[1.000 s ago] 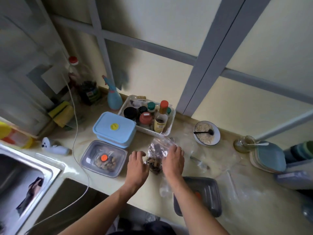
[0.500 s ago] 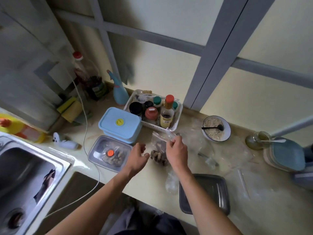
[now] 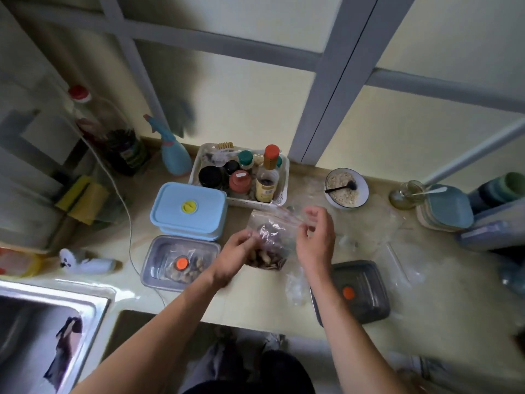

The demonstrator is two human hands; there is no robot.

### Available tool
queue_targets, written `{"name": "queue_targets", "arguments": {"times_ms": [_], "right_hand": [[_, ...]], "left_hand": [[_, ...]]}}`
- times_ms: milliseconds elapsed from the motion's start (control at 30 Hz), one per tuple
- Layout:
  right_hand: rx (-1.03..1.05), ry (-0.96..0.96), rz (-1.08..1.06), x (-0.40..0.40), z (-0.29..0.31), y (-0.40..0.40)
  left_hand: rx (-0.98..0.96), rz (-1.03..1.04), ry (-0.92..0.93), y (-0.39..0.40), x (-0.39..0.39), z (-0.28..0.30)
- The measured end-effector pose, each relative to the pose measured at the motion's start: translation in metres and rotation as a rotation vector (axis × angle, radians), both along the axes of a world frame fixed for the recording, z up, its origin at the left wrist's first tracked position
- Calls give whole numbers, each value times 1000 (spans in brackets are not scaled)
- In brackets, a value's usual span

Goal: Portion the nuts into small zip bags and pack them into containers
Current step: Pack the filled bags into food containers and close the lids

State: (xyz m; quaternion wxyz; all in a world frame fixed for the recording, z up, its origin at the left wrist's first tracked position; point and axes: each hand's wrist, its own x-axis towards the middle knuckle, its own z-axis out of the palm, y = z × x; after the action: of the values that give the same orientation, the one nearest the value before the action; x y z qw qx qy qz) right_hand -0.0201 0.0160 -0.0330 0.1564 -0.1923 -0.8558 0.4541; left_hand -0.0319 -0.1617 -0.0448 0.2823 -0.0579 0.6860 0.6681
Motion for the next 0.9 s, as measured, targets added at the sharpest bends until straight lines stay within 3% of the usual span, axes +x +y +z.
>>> {"name": "queue_targets", "arguments": {"times_ms": [100, 200, 300, 467, 500, 567, 600, 667, 767, 900], "right_hand": [[53, 175, 212, 12, 18, 3], [10, -73, 496, 23, 25, 5], [-63, -393, 502, 34, 23, 14], [-90, -495, 513, 38, 23, 41], [-68, -493, 463, 38, 19, 48], [-50, -479, 320, 40, 12, 65], [-83, -460, 231, 41, 8, 76], [-117, -427, 49, 45, 3, 98], [-110, -431, -125, 54, -4, 130], [-144, -432, -140, 62, -15, 158]], "left_hand": [[30, -19, 23, 14, 4, 4], [113, -28, 32, 26, 7, 8], [222, -7, -24, 34, 11, 7], [344, 209, -140, 57, 27, 6], [288, 296, -148, 65, 33, 1], [-21, 445, -141, 81, 48, -15], [-216, 433, -132, 88, 57, -24], [-487, 194, -158, 108, 81, -35], [-495, -68, -298, 138, 117, -42], [-503, 55, -144, 152, 136, -45]]}}
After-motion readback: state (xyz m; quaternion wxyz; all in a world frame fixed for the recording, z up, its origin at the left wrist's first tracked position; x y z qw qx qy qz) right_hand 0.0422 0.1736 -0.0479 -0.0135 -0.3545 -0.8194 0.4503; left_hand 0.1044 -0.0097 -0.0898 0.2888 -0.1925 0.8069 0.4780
